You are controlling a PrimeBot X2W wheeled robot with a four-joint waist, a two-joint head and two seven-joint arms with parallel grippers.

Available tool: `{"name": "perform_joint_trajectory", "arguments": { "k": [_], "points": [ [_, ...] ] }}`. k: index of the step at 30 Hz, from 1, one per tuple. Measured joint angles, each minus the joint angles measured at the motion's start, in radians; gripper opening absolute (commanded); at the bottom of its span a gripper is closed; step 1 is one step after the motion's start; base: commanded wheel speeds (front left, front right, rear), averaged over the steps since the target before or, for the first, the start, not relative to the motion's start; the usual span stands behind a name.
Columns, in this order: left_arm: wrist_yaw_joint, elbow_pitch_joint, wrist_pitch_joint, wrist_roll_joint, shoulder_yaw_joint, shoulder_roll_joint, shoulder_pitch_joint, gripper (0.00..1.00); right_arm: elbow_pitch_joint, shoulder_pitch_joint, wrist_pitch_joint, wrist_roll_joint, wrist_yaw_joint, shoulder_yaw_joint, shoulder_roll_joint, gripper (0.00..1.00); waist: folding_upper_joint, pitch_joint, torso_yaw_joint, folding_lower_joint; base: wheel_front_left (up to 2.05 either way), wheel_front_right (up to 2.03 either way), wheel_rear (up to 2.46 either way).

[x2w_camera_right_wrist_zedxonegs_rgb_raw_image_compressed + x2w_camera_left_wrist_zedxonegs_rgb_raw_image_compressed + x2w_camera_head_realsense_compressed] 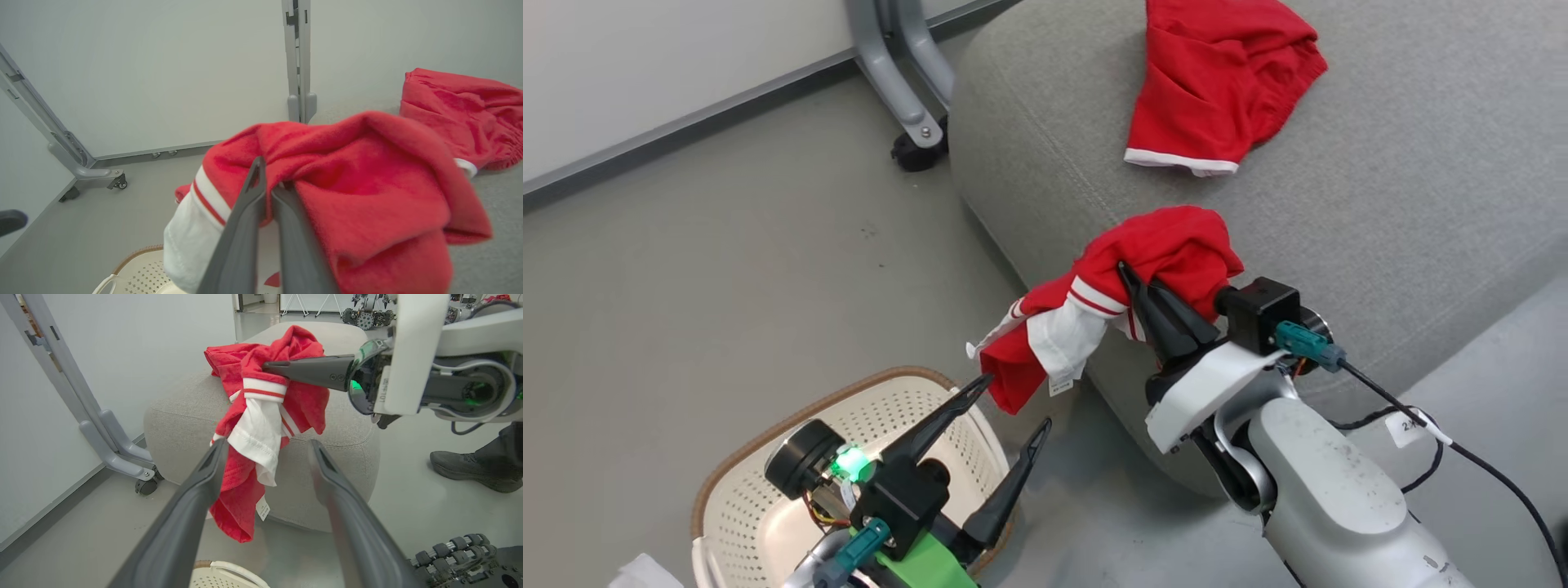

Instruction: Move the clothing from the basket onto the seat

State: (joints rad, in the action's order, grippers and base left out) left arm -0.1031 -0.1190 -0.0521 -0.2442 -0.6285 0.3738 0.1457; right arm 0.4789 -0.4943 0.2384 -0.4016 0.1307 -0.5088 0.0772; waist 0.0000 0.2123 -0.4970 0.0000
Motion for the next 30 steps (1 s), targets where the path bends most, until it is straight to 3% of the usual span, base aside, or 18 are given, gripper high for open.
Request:
{"name": "perform_joint_trajectory", "arguments": {
  "k": [12, 19, 30],
  "points": [
    [-0.017, -0.016, 0.032, -0.013, -0.053, 0.019, 0.081, 1.00, -0.063, 0.047, 0.014, 0.045, 0.000, 0.193, 0.000, 0.00, 0.0000, 0.103, -0.070, 0.0000, 0.00, 0.00, 0.00],
    [-0.012, -0.047, 0.044, -0.009, -0.049, 0.032, 0.113, 1.00, -0.076, -0.063, 0.019, 0.051, 0.000, 0.280, 0.014, 0.00, 0.0000, 0.161, -0.076, 0.0000, 0.00, 0.00, 0.00],
    [-0.008, -0.101, 0.050, 0.021, -0.044, 0.047, 0.221, 1.00, -0.052, -0.357, 0.021, 0.033, 0.000, 0.558, 0.207, 0.00, 0.0000, 0.282, -0.006, 0.0001, 0.00, 0.00, 0.00]
  ]
}}
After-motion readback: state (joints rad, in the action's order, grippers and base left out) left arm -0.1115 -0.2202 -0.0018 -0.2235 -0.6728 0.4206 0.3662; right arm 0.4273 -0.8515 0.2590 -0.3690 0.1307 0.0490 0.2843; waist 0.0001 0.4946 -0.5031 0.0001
